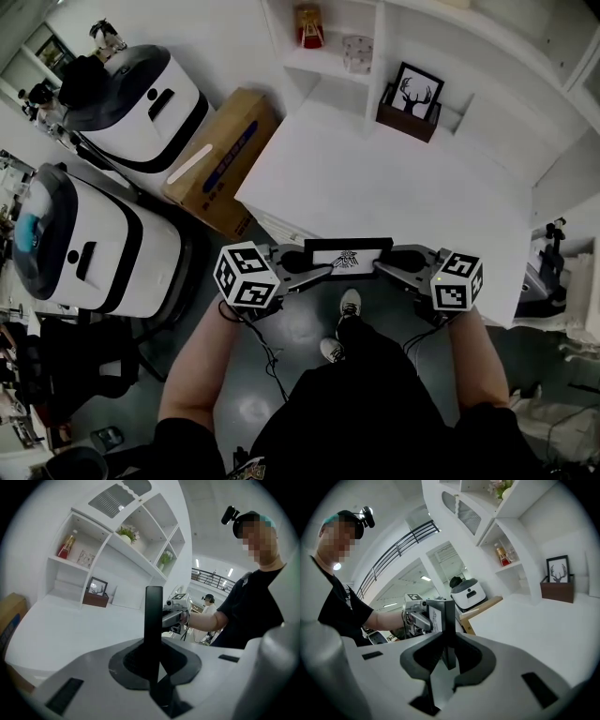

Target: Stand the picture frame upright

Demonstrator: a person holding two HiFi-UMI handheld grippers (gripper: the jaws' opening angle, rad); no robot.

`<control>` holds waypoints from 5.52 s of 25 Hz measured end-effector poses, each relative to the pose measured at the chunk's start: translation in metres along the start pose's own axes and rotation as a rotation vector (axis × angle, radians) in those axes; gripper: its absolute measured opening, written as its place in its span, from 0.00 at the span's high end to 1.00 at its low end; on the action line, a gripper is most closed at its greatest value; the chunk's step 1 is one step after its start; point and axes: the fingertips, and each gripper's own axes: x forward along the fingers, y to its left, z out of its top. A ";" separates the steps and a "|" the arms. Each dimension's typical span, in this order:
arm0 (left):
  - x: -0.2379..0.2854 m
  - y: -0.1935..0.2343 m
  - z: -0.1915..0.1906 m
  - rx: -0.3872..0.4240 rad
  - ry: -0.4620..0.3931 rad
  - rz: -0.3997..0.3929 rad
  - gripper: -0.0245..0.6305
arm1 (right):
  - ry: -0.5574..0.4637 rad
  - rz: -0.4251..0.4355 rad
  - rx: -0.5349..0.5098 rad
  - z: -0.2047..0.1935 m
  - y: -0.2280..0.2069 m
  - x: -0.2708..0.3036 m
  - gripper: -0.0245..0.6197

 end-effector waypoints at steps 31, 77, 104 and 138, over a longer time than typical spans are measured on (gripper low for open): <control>0.053 0.216 0.090 0.114 0.236 0.127 0.76 | -0.063 -0.205 -0.005 0.084 -0.187 0.039 0.86; 0.119 0.409 0.108 0.322 0.342 0.059 0.73 | -0.024 -0.735 0.093 0.083 -0.361 0.098 0.85; 0.160 0.444 0.097 0.313 0.348 0.081 0.72 | -0.003 -0.749 0.128 0.060 -0.414 0.093 0.85; 0.072 0.415 0.091 0.186 0.227 0.357 0.70 | -0.060 -0.742 0.124 0.057 -0.353 0.043 0.76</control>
